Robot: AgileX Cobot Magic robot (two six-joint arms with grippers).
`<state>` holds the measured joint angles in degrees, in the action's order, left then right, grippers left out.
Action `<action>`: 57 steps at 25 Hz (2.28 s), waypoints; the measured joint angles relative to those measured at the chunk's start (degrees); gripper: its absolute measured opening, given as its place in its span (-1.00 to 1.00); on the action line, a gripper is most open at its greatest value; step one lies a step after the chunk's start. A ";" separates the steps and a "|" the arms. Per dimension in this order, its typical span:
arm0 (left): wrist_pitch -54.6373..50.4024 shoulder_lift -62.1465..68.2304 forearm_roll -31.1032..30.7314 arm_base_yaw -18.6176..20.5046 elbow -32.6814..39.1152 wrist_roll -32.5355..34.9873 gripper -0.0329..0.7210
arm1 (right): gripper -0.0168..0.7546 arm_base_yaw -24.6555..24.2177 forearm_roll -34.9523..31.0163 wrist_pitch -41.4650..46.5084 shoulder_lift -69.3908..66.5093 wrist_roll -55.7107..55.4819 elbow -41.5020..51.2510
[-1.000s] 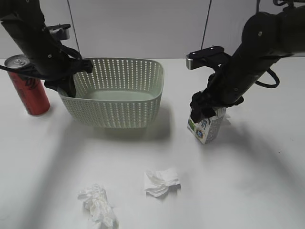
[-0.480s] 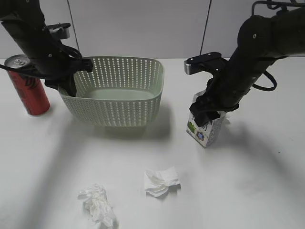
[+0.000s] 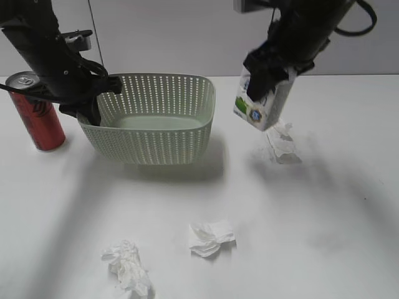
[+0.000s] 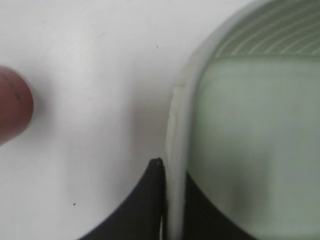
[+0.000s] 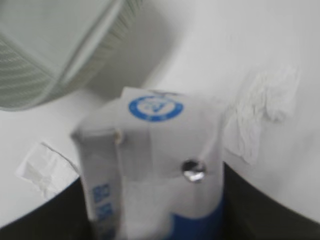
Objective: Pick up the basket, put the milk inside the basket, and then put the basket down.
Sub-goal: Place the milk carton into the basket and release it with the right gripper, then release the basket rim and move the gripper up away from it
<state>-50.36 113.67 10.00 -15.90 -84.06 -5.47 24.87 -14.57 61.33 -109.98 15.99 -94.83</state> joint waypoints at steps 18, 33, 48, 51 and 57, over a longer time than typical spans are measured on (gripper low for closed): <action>0.36 0.00 0.16 0.00 0.00 0.00 -0.90 | -0.10 13.99 5.92 -8.86 -12.89 -0.05 -13.57; 0.45 0.05 -1.07 0.00 0.00 0.00 -0.90 | 0.42 14.10 5.43 -10.64 -18.94 -1.08 -16.60; 4.71 2.08 3.03 0.00 0.00 0.06 -0.90 | 0.58 3.86 8.36 6.36 6.20 -3.84 -17.17; 5.72 3.16 3.02 0.00 0.00 0.06 -0.90 | 0.58 2.79 8.50 6.64 11.88 -4.06 -13.29; 7.48 5.01 3.70 0.00 0.05 0.06 -0.90 | 0.58 2.71 8.51 6.88 18.56 -4.48 -6.11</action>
<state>-42.88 118.67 13.70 -15.90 -84.00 -5.41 27.58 -6.06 68.21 -91.42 11.51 -100.95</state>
